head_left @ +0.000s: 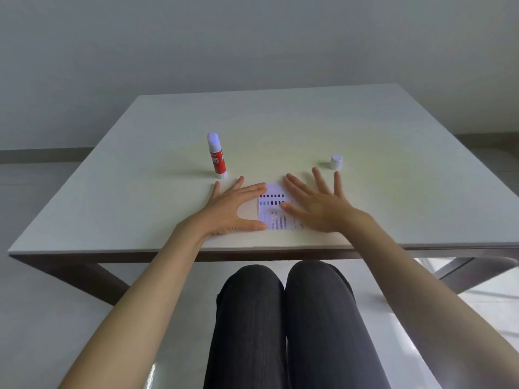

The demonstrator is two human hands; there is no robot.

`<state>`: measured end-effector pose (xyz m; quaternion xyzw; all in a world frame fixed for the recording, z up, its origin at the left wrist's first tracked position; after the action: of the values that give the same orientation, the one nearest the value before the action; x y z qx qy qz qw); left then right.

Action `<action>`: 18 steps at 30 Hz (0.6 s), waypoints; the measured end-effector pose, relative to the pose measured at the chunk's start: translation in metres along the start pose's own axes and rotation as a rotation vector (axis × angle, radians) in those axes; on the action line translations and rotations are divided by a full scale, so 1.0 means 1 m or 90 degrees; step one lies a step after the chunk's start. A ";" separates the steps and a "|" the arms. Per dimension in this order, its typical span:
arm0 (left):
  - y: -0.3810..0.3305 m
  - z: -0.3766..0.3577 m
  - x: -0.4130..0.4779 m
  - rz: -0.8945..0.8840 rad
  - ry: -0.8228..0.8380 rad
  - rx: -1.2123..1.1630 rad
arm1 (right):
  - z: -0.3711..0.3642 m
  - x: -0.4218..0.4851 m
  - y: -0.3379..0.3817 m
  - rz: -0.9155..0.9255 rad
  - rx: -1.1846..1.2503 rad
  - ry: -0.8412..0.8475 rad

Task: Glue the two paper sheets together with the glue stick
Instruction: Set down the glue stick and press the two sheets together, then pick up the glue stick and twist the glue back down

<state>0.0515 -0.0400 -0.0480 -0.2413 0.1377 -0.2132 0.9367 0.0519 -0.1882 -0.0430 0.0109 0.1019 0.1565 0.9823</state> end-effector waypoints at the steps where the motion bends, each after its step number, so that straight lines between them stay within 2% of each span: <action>1: 0.000 0.000 0.000 0.000 -0.004 -0.001 | -0.002 -0.003 0.010 0.023 -0.010 -0.014; 4: -0.001 0.002 0.000 -0.004 -0.015 -0.002 | -0.018 -0.027 0.062 0.182 0.011 -0.030; 5: -0.001 0.001 0.000 -0.004 -0.015 0.000 | -0.021 -0.030 0.065 0.201 0.017 -0.030; 10: 0.000 -0.001 0.000 -0.001 0.006 0.026 | -0.009 -0.004 0.000 0.046 0.007 -0.042; 14: -0.003 0.001 -0.002 -0.012 0.008 0.011 | -0.014 -0.003 0.000 0.062 0.018 -0.061; 16: -0.008 0.017 -0.009 -0.038 -0.076 -0.113 | -0.012 -0.004 -0.001 0.062 0.025 -0.071; 18: 0.001 0.055 -0.029 -0.046 -0.322 -0.308 | -0.008 -0.008 -0.001 0.066 0.040 -0.092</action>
<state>0.0466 -0.0037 0.0024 -0.5060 -0.0609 -0.1410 0.8488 0.0432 -0.1914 -0.0495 0.0583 0.0349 0.2026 0.9769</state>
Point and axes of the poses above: each hand's wrist, its own x-axis towards the middle knuckle, its own z-axis out of the back of the hand, y = z × x, the point moved 10 cm from there along x, towards the middle knuckle, and after that the axes turned 1 degree about y, right-handed, at the moved point
